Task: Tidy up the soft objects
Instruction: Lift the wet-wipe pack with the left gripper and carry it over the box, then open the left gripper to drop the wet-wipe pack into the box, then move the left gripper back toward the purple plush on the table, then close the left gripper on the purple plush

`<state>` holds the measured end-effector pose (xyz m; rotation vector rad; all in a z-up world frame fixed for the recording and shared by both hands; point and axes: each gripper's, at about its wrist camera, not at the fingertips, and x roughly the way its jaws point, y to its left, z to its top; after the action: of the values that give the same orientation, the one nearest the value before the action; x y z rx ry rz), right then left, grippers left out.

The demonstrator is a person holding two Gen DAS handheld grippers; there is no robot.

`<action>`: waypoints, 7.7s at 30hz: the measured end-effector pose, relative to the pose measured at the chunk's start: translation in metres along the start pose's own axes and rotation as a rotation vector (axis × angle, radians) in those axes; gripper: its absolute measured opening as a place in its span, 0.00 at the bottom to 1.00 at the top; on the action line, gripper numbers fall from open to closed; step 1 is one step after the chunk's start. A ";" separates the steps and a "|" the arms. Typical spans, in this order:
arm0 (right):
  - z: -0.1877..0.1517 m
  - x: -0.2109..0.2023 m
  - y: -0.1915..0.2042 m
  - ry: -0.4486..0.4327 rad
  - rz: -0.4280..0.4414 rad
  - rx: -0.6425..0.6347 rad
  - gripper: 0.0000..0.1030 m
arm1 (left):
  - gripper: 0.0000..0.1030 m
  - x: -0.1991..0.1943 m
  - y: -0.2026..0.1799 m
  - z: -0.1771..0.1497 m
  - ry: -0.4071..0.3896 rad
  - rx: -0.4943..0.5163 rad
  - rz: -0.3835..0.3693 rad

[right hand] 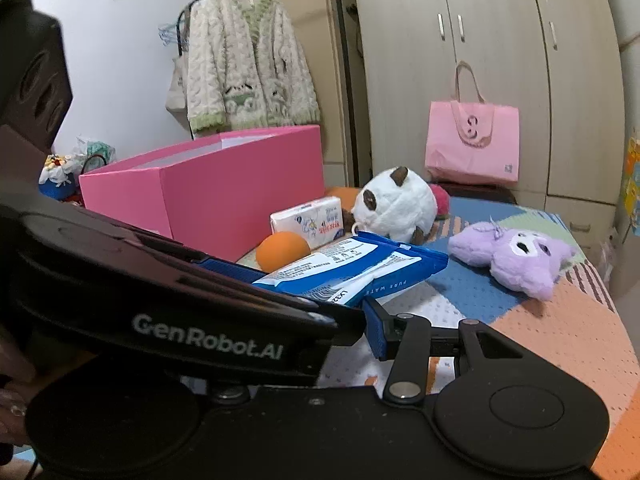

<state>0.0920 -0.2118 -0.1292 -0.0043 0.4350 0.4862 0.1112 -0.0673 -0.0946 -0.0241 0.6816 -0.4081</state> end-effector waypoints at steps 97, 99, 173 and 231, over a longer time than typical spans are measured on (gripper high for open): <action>0.152 0.056 0.121 0.091 0.089 -0.262 0.69 | 0.72 -0.147 0.145 0.074 -0.172 -0.047 0.178; 0.152 0.048 0.119 0.079 0.088 -0.262 0.69 | 0.73 -0.152 0.140 0.072 -0.174 -0.043 0.166; 0.032 0.049 -0.158 0.185 -0.122 0.039 0.84 | 0.82 0.134 -0.018 0.089 -0.012 0.041 -0.200; 0.017 -0.016 -0.065 0.096 -0.096 0.059 0.63 | 0.78 0.029 -0.035 0.032 0.004 0.064 -0.096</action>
<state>0.1153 -0.2750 -0.1135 0.0087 0.5411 0.3796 0.1387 -0.1141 -0.0819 0.0042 0.6727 -0.5220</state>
